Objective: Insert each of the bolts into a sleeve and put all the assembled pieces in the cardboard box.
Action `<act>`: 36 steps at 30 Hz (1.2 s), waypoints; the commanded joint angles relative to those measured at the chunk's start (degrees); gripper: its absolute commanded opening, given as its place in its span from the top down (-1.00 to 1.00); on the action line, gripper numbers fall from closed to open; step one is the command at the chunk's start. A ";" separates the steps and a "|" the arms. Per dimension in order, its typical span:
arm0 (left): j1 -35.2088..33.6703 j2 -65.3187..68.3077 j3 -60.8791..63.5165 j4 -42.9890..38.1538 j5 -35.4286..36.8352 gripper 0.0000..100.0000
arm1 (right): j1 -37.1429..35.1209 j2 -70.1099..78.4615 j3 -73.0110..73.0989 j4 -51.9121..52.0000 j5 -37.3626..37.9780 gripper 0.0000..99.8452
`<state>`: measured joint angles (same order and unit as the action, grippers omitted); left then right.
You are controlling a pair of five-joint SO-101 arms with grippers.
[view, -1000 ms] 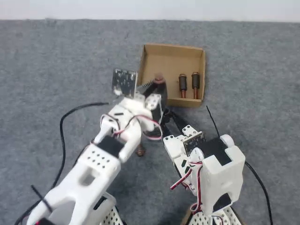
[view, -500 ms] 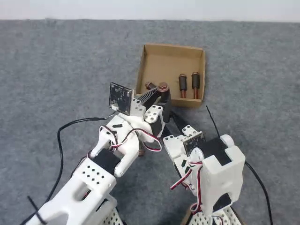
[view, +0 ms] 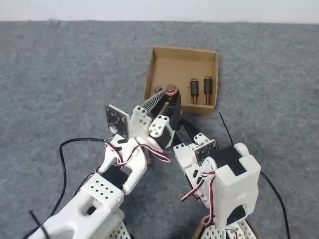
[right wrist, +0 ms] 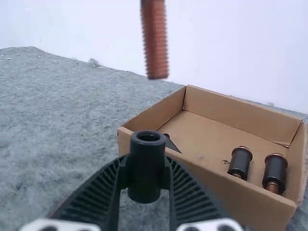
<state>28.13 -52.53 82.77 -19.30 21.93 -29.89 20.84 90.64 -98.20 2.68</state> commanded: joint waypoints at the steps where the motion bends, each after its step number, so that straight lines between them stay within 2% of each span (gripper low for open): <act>1: 0.00 -1.76 -1.80 -0.62 0.26 0.98 | -0.75 -0.66 0.00 -0.04 0.79 0.99; 9: -2.37 14.68 -11.65 -1.85 0.26 0.98 | -0.75 -0.66 0.00 -0.04 0.79 0.99; 13: -2.37 13.45 -8.13 -6.68 0.35 0.98 | -0.66 -0.75 0.00 -0.13 0.79 0.99; 21: -2.73 9.67 -4.18 -6.59 0.35 0.98 | -0.48 -0.84 0.00 -0.40 0.70 0.99; 27: -2.55 9.41 -3.21 -2.11 -2.73 0.98 | -0.48 -0.84 0.26 -0.48 0.88 0.99; 36: -2.29 9.41 -3.03 -0.18 -2.81 0.98 | -0.48 -1.19 0.97 -0.48 0.97 0.99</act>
<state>25.67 -39.78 80.40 -20.88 19.82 -30.33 20.84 90.64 -98.20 2.68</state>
